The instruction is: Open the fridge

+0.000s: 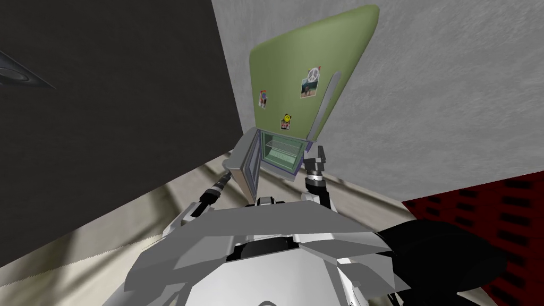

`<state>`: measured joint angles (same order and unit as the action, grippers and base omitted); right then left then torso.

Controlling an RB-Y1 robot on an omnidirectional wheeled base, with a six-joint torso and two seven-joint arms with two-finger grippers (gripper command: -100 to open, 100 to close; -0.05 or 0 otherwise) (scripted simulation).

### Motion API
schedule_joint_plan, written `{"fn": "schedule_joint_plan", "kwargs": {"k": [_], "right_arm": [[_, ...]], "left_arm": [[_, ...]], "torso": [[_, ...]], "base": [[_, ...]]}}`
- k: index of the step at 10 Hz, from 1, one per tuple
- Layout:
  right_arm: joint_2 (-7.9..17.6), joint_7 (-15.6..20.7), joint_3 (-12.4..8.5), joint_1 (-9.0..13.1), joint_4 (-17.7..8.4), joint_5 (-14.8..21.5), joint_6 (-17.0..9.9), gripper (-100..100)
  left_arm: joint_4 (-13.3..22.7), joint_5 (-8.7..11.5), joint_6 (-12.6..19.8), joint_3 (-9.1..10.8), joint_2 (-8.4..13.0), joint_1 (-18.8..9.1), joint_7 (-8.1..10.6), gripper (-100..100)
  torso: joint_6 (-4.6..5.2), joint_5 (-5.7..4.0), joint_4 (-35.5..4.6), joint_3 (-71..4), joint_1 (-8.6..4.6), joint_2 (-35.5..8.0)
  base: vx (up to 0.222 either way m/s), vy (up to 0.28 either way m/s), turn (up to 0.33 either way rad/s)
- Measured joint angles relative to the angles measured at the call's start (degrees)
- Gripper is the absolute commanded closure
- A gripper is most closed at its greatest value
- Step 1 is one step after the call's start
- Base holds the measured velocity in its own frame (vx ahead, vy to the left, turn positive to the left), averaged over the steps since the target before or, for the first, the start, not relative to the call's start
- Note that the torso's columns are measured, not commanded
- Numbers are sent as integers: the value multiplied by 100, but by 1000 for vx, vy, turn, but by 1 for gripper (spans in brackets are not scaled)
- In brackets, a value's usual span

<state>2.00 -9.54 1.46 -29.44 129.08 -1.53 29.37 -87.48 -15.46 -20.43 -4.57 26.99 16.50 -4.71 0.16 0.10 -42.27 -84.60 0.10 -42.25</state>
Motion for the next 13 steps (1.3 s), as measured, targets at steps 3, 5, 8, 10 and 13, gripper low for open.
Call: {"fn": "schedule_joint_plan", "kwargs": {"k": [3, 5, 8, 10, 13], "right_arm": [[-1, 0, 1, -1, 0, 0, 0, 0], [-4, 0, 4, 0, 1, 0, 0, 0], [-3, 0, 2, -1, 0, 0, 0, 0], [-3, 0, 2, 0, 0, 0, 0, 0], [-3, 0, 2, 0, 0, 0, 0, 0]], "left_arm": [[-160, 26, 19, -30, 180, 28, 108, -100], [-371, 63, 201, -10, 333, 108, 233, -100], [-702, 129, 513, -6, 623, 285, 442, -100], [-782, 150, 558, 16, 703, 330, 501, -100], [-952, 176, 690, 19, 805, 372, 579, -100]], "torso": [[-19, -20, -11, 25, -67, -44], [-14, -42, -25, 20, -83, -37], [-7, -56, -76, 28, -41, -61], [-4, -65, -81, 33, -65, -70], [-5, -75, -87, 37, -84, -78]], "base": [[11, 117, -5], [-20, -80, -14], [0, -25, 2], [1, 2, -6], [-2, -5, 5]]}}
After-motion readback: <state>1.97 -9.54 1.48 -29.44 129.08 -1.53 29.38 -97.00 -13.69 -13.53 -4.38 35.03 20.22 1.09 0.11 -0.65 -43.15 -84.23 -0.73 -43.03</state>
